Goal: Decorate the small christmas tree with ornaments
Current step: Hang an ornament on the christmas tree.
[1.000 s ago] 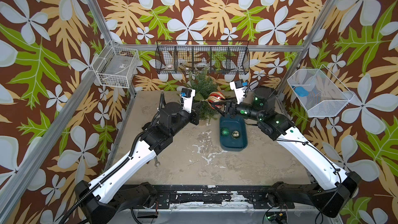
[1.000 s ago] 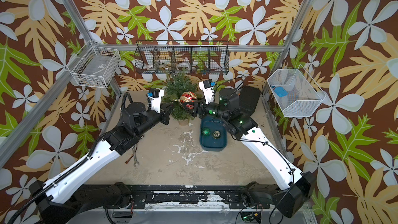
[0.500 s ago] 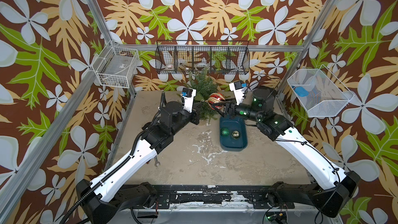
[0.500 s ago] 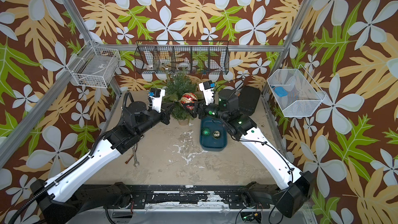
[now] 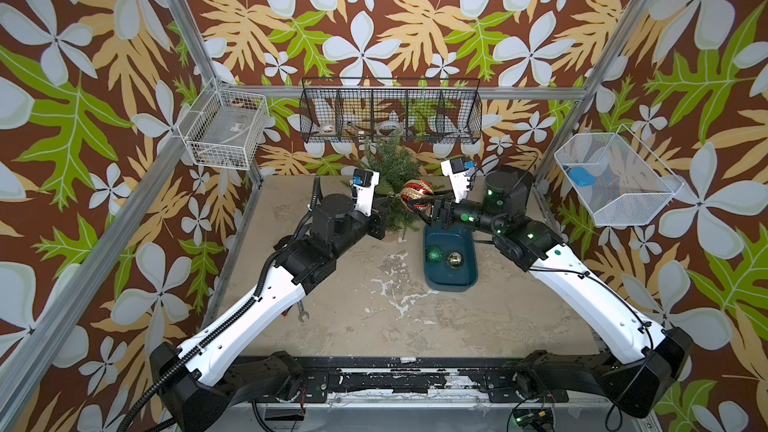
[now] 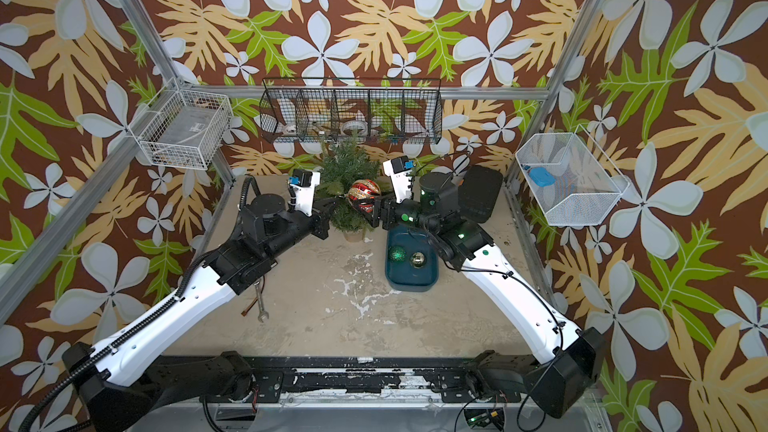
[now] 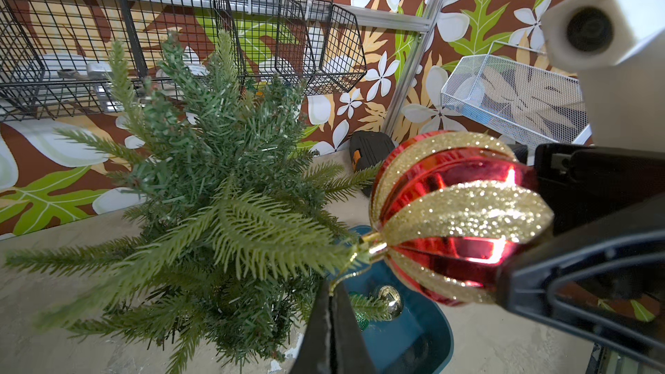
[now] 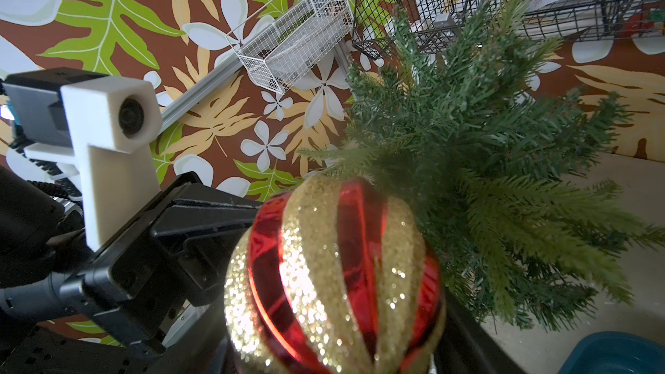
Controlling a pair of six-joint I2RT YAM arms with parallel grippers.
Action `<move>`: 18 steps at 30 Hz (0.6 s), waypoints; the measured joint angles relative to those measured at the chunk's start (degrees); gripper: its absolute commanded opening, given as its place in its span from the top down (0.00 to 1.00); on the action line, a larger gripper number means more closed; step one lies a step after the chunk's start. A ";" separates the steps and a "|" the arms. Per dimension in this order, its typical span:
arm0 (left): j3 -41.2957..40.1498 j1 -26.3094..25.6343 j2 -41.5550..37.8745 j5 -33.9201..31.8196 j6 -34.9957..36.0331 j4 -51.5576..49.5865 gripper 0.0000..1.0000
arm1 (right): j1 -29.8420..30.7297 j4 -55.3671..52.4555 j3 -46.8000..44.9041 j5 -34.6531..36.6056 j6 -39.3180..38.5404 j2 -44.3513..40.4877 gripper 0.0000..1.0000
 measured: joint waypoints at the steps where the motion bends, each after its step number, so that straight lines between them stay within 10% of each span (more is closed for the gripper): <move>1: 0.17 0.00 0.00 -0.02 0.02 0.02 1.00 | 0.00 0.24 0.00 0.00 0.00 0.02 0.26; 18: 1.70 1.36 1.20 0.04 0.85 0.00 1.00 | 0.00 2.21 0.76 1.05 0.24 1.38 0.26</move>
